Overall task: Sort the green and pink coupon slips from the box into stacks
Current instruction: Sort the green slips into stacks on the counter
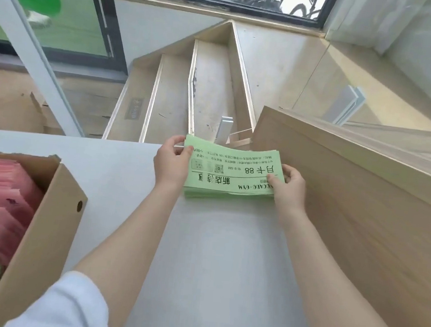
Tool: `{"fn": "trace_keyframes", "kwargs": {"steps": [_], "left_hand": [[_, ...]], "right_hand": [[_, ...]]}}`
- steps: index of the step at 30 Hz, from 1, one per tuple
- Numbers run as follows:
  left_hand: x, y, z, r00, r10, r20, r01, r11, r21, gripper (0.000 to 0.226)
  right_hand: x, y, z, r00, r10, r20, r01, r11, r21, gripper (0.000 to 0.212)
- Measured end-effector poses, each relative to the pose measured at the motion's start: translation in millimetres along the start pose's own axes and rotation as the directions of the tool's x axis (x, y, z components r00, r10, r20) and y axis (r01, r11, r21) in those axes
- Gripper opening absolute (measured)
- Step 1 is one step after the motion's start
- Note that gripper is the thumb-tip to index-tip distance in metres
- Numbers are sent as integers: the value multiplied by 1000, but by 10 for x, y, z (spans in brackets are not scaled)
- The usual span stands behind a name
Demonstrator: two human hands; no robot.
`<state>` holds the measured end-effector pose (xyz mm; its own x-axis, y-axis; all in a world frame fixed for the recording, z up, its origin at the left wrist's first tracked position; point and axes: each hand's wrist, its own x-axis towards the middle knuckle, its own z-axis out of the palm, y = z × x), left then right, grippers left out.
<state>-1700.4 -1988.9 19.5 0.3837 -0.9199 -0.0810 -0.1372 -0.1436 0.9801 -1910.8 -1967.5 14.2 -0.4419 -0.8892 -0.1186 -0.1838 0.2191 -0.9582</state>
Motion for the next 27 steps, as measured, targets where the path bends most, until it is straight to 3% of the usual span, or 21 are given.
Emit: {"fn": "trace_keyframes", "kwargs": {"steps": [4, 8, 12, 15, 18, 21, 27], "left_hand": [[145, -103, 63, 998, 24, 52, -34, 980, 198, 31], [160, -242, 66, 996, -8, 93, -24, 944, 329, 41], [260, -342, 54, 984, 52, 170, -127, 875, 467, 53], [302, -290, -18, 914, 65, 400, -232, 892, 387, 67], [287, -270, -128, 793, 8, 610, -354, 821, 449, 107], [261, -294, -190, 712, -80, 698, -485, 663, 571, 132], [286, -273, -149, 714, 0, 700, -583, 554, 594, 127]], "right_hand": [[172, 105, 35, 998, -63, -31, 51, 953, -300, 29], [243, 241, 47, 994, -106, -26, 85, 898, -432, 33], [226, 248, 64, 989, -141, 42, 144, 869, -473, 49], [178, 231, 40, 967, -119, 225, 220, 837, -501, 85], [139, 240, -19, 936, -47, 350, 258, 766, -588, 103], [139, 305, -60, 923, -54, 380, 310, 688, -656, 101], [85, 324, -79, 937, -161, 311, 329, 706, -627, 71]]}}
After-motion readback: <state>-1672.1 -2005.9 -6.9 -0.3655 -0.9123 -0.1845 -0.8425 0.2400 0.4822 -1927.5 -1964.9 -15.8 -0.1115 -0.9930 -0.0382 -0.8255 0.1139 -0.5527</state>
